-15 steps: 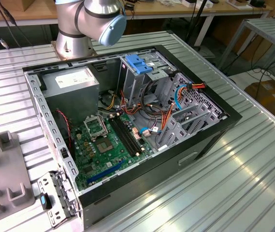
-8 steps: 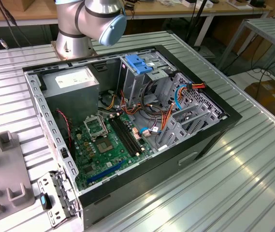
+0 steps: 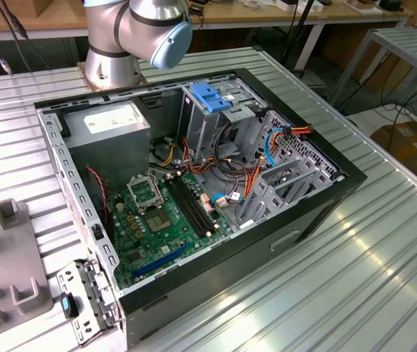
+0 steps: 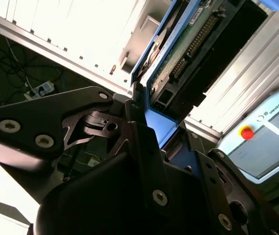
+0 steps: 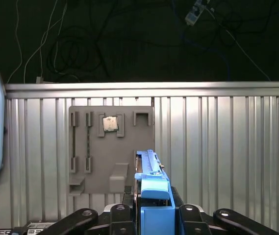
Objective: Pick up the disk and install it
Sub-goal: 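Pick up the disk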
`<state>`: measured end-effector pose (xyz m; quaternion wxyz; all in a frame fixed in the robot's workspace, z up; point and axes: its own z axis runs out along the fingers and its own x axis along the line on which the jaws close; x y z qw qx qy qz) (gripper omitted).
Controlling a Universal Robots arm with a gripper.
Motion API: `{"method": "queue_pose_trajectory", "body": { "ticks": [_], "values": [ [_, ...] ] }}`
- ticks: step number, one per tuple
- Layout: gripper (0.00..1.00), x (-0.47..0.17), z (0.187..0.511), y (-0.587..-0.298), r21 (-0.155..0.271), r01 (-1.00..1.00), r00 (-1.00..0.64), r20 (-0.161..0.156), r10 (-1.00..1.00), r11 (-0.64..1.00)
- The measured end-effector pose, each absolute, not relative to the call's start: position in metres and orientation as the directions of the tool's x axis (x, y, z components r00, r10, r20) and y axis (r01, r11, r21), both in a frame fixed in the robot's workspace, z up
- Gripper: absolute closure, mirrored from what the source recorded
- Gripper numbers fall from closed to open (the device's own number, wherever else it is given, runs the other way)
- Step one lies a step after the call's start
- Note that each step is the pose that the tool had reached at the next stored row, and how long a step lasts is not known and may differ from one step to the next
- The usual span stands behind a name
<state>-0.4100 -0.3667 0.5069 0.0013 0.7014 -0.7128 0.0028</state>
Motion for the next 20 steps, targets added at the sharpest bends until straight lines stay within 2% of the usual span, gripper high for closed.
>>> {"method": "queue_pose_trajectory", "body": {
  "ticks": [20],
  "values": [
    [0.63, -0.390, 0.507, -0.367, -0.002, -1.000, -0.016, 0.006, -1.000, 0.016]
  ]
}}
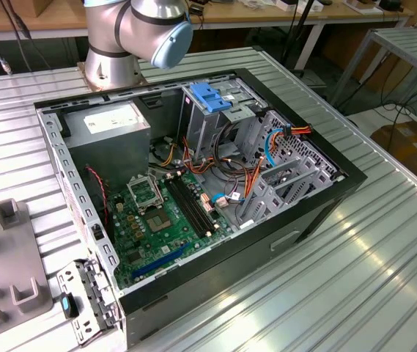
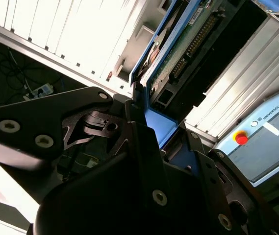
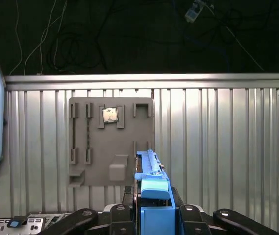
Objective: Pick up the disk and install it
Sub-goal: 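Pick up the disk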
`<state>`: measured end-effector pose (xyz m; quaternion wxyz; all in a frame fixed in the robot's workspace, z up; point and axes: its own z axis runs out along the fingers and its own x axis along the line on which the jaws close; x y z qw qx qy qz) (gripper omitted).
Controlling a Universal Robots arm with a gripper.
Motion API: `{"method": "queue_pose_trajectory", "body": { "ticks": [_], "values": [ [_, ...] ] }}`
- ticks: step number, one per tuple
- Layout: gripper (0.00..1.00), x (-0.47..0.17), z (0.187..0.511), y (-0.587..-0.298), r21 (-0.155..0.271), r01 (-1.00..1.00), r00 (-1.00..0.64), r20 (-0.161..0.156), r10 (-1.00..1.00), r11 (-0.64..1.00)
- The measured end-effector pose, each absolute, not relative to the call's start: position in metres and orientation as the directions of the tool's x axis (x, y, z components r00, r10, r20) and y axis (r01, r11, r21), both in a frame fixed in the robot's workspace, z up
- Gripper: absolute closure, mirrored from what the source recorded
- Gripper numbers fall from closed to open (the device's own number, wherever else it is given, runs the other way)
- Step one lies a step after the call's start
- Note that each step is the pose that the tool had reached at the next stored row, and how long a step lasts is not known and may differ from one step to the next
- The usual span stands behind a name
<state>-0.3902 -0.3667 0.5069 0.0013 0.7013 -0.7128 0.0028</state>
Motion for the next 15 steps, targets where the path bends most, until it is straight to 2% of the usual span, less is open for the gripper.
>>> {"method": "queue_pose_trajectory", "body": {
  "ticks": [15],
  "values": [
    [0.63, -0.378, 0.507, -0.367, -0.002, -1.000, -0.016, 0.006, -1.000, 0.016]
  ]
}}
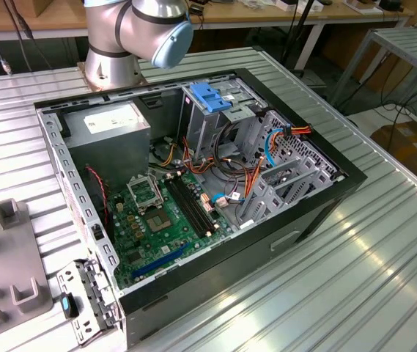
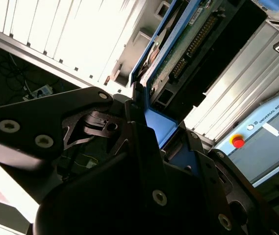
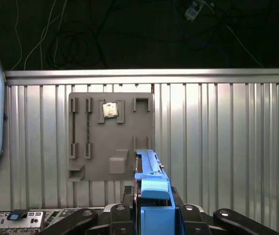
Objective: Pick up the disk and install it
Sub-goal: 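Pick up the disk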
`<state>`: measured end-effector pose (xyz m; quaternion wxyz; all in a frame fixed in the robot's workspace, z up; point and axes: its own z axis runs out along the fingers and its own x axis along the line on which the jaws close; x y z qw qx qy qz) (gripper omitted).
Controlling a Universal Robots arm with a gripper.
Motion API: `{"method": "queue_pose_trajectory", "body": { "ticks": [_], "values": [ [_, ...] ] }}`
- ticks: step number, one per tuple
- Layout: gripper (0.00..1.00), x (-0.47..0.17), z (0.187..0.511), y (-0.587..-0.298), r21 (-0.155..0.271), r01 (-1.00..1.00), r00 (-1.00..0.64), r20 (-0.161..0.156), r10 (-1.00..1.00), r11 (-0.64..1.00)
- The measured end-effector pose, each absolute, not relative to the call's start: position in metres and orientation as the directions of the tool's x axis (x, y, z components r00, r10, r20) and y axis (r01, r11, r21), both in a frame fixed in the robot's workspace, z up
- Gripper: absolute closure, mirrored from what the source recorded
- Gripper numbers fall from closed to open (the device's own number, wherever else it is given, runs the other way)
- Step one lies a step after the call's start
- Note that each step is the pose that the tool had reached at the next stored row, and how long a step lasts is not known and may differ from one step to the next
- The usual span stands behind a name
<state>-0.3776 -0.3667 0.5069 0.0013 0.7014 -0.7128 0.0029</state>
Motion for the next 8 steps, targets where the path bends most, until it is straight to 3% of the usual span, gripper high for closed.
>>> {"method": "queue_pose_trajectory", "body": {
  "ticks": [8],
  "values": [
    [0.63, -0.365, 0.507, -0.367, -0.002, -1.000, -0.016, 0.006, -1.000, 0.016]
  ]
}}
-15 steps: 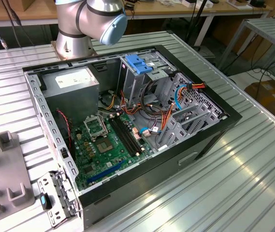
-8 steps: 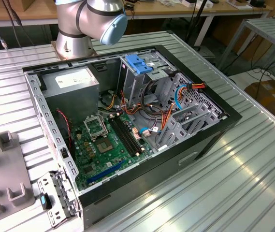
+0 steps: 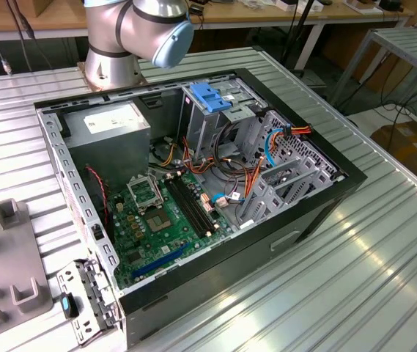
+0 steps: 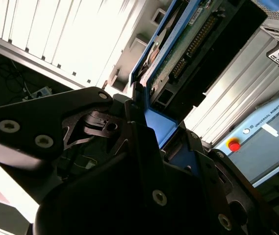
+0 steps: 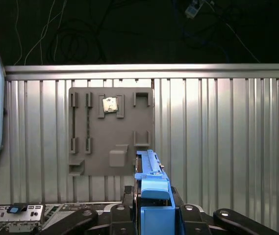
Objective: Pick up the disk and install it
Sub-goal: 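Pick up the disk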
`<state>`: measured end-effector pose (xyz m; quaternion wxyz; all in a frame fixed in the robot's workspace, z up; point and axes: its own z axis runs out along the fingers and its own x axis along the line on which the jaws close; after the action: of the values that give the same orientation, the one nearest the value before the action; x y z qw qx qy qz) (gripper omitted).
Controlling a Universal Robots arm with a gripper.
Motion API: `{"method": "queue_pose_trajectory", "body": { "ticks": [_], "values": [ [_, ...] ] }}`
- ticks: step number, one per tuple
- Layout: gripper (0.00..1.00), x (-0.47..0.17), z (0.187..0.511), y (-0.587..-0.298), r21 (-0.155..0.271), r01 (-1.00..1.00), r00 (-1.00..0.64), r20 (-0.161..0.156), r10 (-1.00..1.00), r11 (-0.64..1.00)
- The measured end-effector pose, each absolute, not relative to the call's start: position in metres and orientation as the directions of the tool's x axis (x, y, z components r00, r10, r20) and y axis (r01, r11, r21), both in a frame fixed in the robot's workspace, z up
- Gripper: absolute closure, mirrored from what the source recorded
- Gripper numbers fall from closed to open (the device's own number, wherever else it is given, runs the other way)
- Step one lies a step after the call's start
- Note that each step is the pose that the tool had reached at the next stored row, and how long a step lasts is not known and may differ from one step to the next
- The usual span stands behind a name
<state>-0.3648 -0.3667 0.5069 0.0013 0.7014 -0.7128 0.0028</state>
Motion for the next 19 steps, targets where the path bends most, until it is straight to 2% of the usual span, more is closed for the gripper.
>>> {"method": "queue_pose_trajectory", "body": {
  "ticks": [19],
  "values": [
    [0.63, -0.346, 0.507, -0.367, -0.002, -1.000, -0.016, 0.006, -1.000, 0.016]
  ]
}}
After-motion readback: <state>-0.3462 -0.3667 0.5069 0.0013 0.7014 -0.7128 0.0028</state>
